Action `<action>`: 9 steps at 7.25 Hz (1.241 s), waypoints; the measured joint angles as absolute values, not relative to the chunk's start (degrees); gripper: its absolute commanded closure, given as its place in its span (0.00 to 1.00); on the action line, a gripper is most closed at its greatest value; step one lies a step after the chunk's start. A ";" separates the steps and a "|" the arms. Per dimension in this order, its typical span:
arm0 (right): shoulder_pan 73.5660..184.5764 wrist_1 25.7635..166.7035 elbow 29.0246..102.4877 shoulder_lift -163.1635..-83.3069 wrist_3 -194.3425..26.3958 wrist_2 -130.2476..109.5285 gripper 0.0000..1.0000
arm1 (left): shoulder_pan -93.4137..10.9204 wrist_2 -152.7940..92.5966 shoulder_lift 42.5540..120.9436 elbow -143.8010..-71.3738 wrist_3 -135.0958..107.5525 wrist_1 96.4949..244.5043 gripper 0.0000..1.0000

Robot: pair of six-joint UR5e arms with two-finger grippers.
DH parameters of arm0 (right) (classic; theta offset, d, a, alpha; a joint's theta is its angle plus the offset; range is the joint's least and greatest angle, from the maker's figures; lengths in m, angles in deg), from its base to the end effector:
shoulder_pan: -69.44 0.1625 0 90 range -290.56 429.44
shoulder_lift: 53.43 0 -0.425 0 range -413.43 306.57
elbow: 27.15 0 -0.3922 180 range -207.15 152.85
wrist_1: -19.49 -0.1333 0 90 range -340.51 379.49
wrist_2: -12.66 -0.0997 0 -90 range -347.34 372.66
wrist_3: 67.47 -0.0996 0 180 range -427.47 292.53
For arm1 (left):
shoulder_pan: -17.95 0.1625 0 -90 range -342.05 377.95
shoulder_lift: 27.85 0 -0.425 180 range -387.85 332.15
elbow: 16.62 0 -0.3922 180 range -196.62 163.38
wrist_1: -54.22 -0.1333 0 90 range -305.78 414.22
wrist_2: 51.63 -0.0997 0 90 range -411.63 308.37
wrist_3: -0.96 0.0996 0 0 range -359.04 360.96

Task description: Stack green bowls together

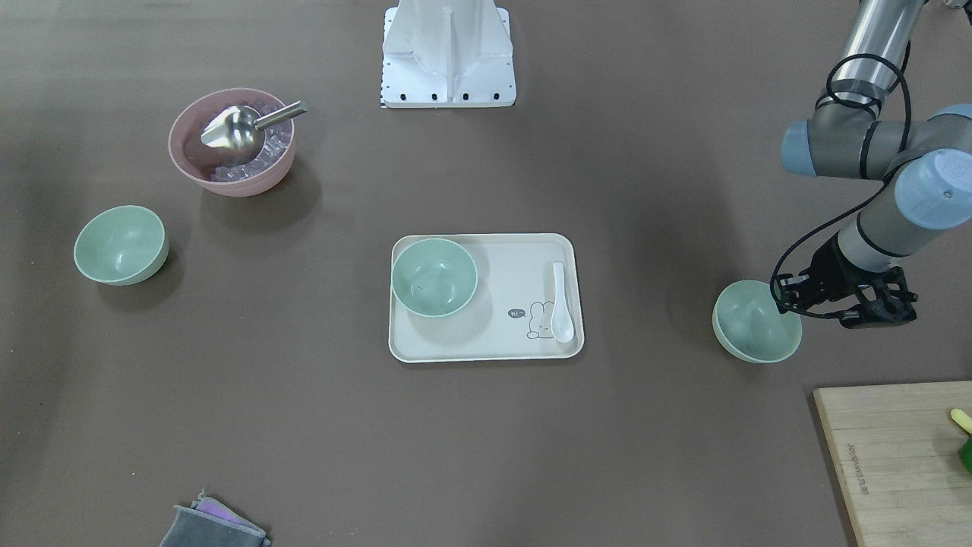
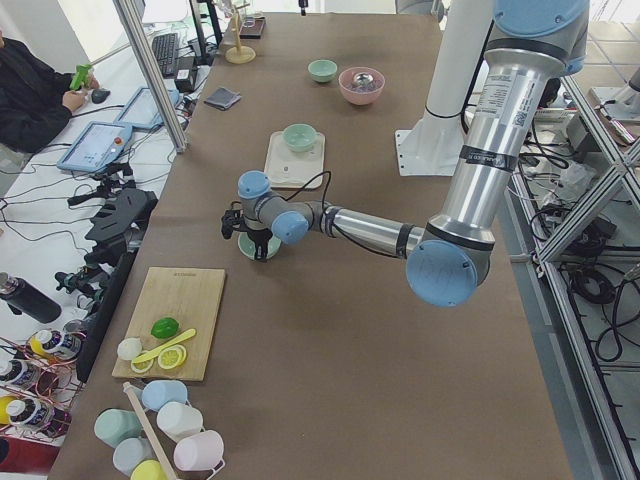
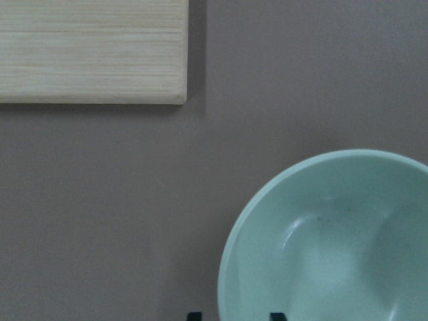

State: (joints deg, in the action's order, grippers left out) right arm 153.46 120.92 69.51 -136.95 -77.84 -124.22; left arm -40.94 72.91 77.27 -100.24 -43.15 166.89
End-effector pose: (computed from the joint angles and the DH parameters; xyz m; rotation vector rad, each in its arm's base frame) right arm 0.0049 -0.5350 0.5607 -0.0885 -0.8140 0.0601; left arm 0.2578 -0.5760 0.5313 0.0623 0.7888 -0.0497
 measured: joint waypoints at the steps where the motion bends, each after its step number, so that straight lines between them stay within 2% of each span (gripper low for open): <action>1: 153.46 120.92 69.51 -136.94 -77.83 -124.20 0.00 | -40.94 72.91 77.27 -100.22 -43.16 166.90 0.80; 4: 153.46 120.93 69.53 -136.94 -77.84 -124.20 0.00 | -40.94 72.91 77.30 -100.23 -43.16 166.90 0.89; 6: 153.46 120.94 69.48 -136.98 -77.79 -124.19 0.00 | -40.99 72.91 77.37 -100.36 -43.18 166.89 1.00; 9: 153.46 120.92 69.44 -136.90 -77.65 -124.06 0.00 | -42.30 73.42 77.73 -100.74 -42.94 166.72 1.00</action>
State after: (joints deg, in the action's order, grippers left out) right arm 153.46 120.92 69.44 -136.90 -77.65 -124.06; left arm -42.30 73.42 77.73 -100.74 -42.94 166.72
